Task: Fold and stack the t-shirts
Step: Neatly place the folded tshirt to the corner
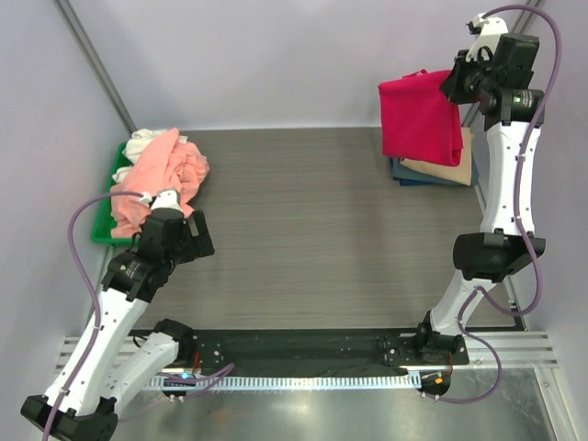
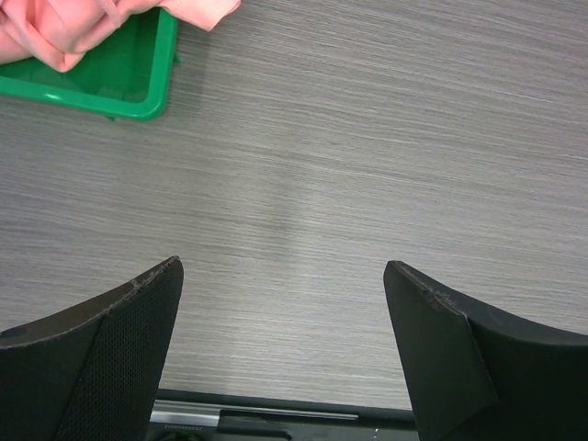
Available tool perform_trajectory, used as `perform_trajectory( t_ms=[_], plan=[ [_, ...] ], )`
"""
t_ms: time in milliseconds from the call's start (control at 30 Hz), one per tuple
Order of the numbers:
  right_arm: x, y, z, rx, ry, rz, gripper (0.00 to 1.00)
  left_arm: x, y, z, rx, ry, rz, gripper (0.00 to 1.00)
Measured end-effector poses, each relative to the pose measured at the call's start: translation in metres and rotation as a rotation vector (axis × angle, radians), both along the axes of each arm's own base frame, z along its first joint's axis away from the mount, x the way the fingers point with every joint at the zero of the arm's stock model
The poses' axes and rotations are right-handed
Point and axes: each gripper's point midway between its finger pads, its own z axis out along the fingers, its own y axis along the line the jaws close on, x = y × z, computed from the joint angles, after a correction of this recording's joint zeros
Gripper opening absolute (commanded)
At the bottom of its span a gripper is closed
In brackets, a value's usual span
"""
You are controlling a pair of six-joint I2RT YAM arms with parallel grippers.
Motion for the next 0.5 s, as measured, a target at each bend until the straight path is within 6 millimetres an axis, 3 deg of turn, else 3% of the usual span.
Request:
perform_trajectory(
  t_ms=[233, 500],
  plan=[
    [0.003, -0.009, -0.013, 0.015, 0.033, 0.003, 0.01, 0.001, 0.0, -0.001, 0.001, 0.004, 0.0, 0.91],
    [0.022, -0.027, -0.048, 0.035, 0.102, -0.003, 0.01, 0.003, -0.001, -0.005, 0.007, 0.02, 0.0, 0.9]
  ],
)
